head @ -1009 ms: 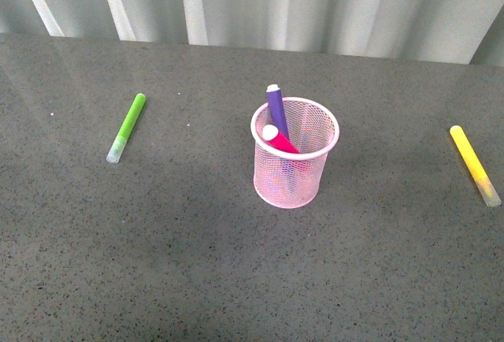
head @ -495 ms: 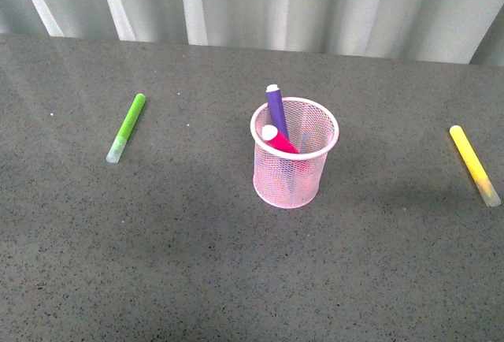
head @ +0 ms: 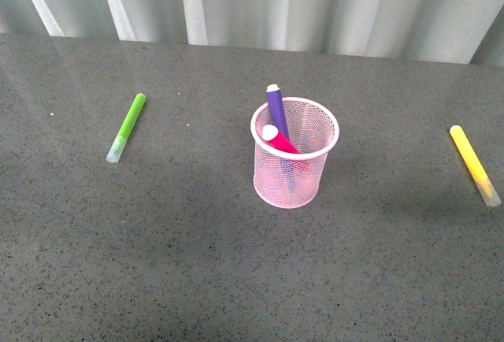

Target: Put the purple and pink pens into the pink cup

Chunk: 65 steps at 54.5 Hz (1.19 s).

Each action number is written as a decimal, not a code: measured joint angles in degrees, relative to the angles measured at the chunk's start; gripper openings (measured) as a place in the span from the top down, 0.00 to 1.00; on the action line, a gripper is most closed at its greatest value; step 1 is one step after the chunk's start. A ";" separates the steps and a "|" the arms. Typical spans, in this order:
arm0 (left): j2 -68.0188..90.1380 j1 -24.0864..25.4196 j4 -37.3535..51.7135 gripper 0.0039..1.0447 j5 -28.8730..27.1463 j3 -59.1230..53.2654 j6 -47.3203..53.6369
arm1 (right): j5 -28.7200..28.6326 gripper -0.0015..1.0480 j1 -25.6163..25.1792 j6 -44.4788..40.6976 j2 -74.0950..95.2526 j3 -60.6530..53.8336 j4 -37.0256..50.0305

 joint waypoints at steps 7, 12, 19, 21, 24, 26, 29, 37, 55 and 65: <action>0.00 0.00 0.00 0.06 0.00 0.00 0.00 | 0.02 0.97 0.02 0.02 -3.63 -1.31 -1.70; 0.02 0.00 0.00 0.06 -0.04 0.00 0.00 | 0.11 0.97 0.04 0.02 -11.13 -1.36 -9.35; -0.07 0.00 0.00 0.06 0.00 0.00 0.00 | 0.02 0.97 0.04 0.02 -11.65 -1.38 -9.62; -0.04 0.00 0.00 0.06 0.00 0.00 0.00 | 0.02 0.97 0.04 0.02 -11.65 -1.38 -9.62; -0.04 0.00 0.00 0.06 0.00 0.00 0.00 | 0.02 0.97 0.04 0.02 -11.65 -1.38 -9.62; -0.07 0.00 0.00 0.06 0.00 0.00 0.00 | 0.02 0.97 0.04 0.02 -11.65 -1.38 -9.62; -0.07 0.00 0.00 0.06 0.00 0.00 0.00 | 0.02 0.96 0.04 0.00 -11.67 -1.38 -9.62; -0.07 0.00 0.00 0.06 0.00 0.00 0.00 | 0.02 0.70 0.04 0.00 -11.69 -1.38 -9.62; -0.07 0.00 0.00 0.06 0.00 0.00 0.00 | 0.02 0.11 0.04 0.00 -11.69 -1.38 -9.62; -0.07 0.00 0.00 0.06 0.00 0.00 0.00 | 0.02 0.07 0.04 0.04 -11.69 -1.38 -9.62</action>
